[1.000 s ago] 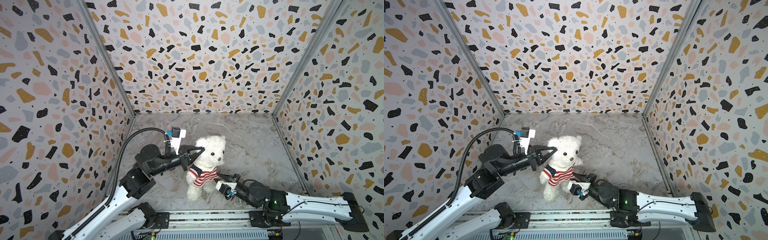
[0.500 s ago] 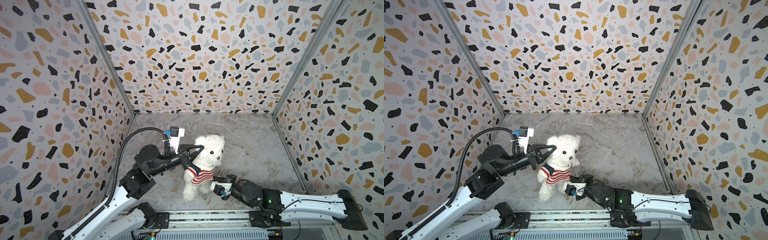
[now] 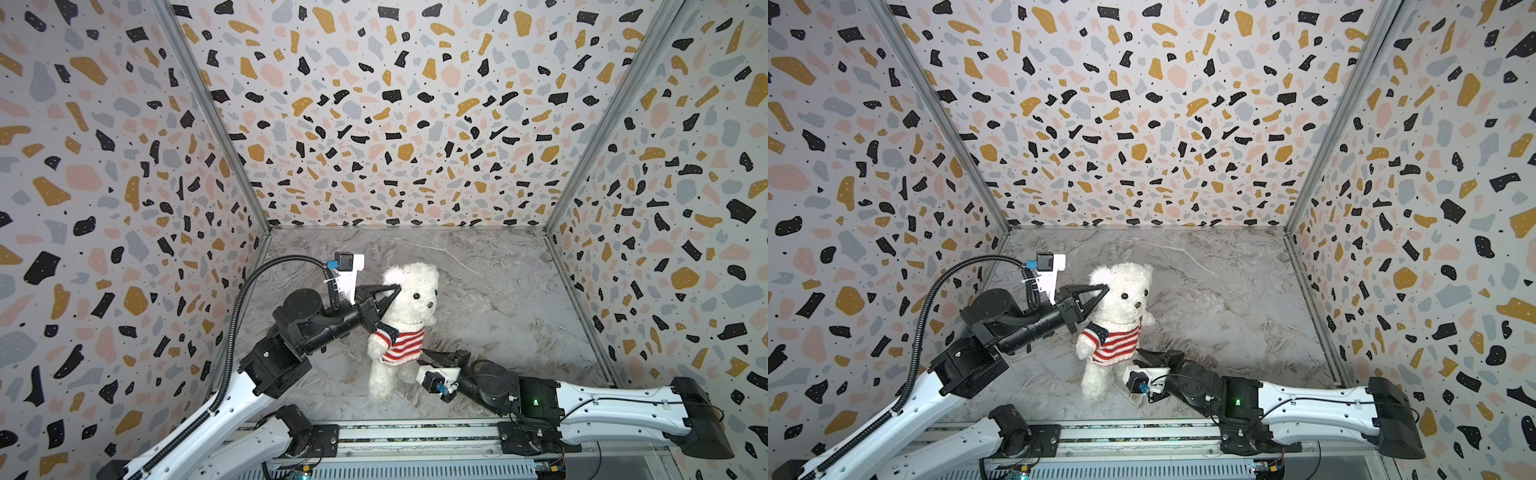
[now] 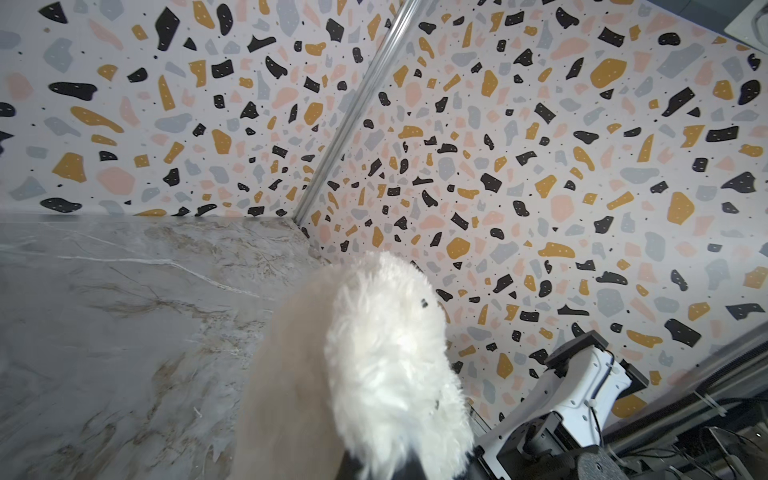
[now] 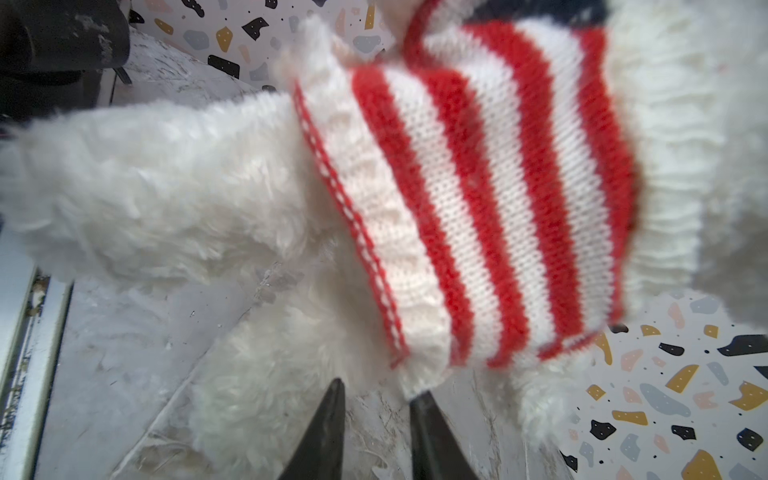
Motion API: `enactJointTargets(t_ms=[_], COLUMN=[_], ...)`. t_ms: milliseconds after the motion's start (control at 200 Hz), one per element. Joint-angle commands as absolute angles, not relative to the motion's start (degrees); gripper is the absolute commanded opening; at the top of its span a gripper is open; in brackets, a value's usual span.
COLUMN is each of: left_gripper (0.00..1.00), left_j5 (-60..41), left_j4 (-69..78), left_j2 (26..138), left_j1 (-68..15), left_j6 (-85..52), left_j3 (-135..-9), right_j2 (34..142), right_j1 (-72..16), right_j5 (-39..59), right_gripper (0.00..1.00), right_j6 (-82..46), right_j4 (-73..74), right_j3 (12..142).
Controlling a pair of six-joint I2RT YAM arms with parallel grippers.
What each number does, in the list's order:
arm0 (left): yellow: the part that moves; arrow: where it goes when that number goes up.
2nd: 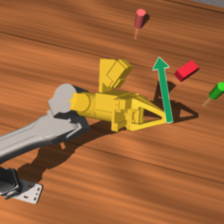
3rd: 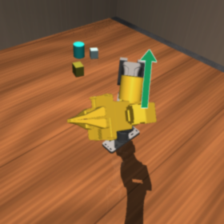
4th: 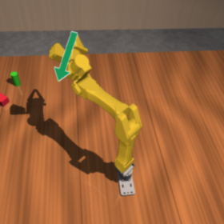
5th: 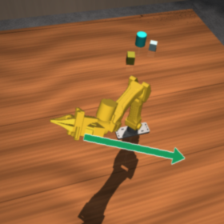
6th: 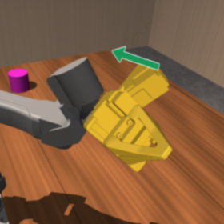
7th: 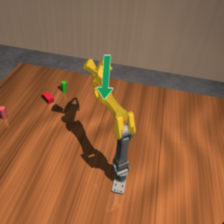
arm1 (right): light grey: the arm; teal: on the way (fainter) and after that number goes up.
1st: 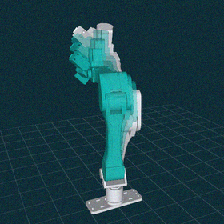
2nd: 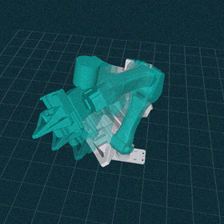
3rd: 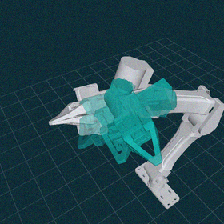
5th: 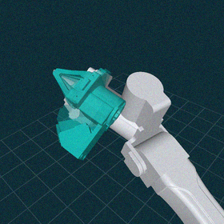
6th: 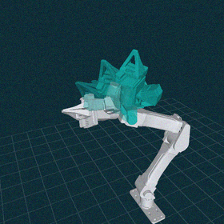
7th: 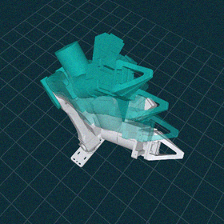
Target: Dress the teddy bear
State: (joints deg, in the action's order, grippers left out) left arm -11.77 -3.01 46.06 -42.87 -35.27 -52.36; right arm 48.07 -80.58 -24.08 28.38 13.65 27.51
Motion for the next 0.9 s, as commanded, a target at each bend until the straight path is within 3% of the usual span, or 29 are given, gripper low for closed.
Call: enactJointTargets(t_ms=[0,270,521,896], left_gripper=[0.0,0.0,0.0,0.0], left_j5=[-6.3,4.77,23.9,37.57], left_j4=[-5.1,-10.19,-15.93,-16.31], left_j2=[46.55,47.34,50.33,62.49], left_j1=[-42.89,-42.89,-42.89,-44.77], left_j6=[-31.76,-28.17,-24.52,-30.06], left_j3=[-52.96,-51.51,-50.22,-50.37], right_j2=[44.46,40.31,37.28,33.69], right_j1=[-80.68,-79.87,-75.94,-66.57], right_j5=[-24.81,-25.0,-20.23,-14.94], right_gripper=[0.39,0.58,0.6,0.61], right_j6=[25.05,17.08,5.45,-4.26], right_j4=[13.69,11.72,12.34,9.73], right_j3=[28.28,27.24,25.59,24.71])
